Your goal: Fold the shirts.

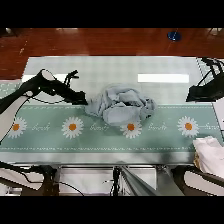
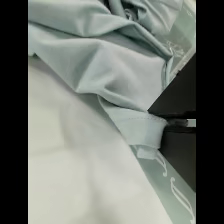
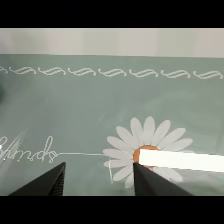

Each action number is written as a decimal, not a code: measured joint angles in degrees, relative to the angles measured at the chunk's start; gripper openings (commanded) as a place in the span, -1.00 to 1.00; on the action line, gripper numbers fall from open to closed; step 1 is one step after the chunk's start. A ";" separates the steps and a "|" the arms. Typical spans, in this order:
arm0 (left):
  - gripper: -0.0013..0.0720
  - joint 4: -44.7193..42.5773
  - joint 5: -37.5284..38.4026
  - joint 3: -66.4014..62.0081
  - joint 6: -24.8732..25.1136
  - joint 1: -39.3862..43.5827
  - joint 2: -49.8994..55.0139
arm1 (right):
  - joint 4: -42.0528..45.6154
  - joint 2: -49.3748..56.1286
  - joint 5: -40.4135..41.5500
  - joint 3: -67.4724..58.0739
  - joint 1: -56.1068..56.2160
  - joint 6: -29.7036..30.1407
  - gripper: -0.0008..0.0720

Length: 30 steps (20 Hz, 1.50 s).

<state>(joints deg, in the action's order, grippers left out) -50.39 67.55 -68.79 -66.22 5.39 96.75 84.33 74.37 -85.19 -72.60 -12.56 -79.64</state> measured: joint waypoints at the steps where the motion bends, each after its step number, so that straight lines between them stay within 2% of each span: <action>1: -0.86 0.15 0.63 -0.81 -0.17 -0.15 -0.07 | 0.07 0.00 -0.04 0.02 0.00 0.09 0.33; 4: -0.86 0.31 3.41 -2.64 -0.44 -0.81 -0.76 | -1.84 0.09 0.90 1.77 -0.83 1.05 0.38; 6: -0.86 0.33 4.57 -3.21 -0.61 -1.16 -1.49 | -7.74 0.46 2.08 5.57 -2.54 2.62 0.64; 7: -0.86 0.44 4.79 -3.39 -0.63 -1.25 -1.77 | -11.69 0.61 2.95 8.35 -3.41 3.82 0.66; 11: -0.86 0.46 6.43 -3.74 -0.63 -1.46 -2.25 | -27.50 1.11 7.78 20.15 -5.14 10.27 0.66; 15: -0.86 0.50 7.58 -3.82 -0.63 -1.51 -2.43 | -39.85 1.22 14.05 26.77 -5.60 15.32 0.64; 21: -0.86 0.50 8.81 -3.82 -0.79 -1.51 -2.45 | -48.96 3.30 20.11 29.11 -4.55 18.38 0.62; 22: -0.86 0.52 8.90 -3.82 -0.79 -1.51 -2.45 | -49.59 4.37 20.83 29.27 -3.30 18.56 0.57; 23: -0.86 0.50 8.92 -3.82 -0.79 -1.51 -2.45 | -50.07 5.42 21.97 29.33 -1.84 18.64 0.43; 24: -0.86 0.50 8.94 -3.82 -0.79 -1.51 -2.45 | -50.58 6.43 23.47 29.38 -0.04 18.80 -0.09; 25: -0.86 0.50 8.98 -3.82 -0.76 -1.51 -2.45 | -51.36 7.39 25.09 29.40 2.14 18.99 -0.86; 30: -0.87 0.46 9.31 -6.23 0.42 -1.81 -3.72 | -56.04 5.05 33.42 26.10 8.28 23.39 -0.91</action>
<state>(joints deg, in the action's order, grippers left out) -49.93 76.86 -75.02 -65.80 3.57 93.03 28.29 79.42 -51.77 -46.50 -4.27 -56.25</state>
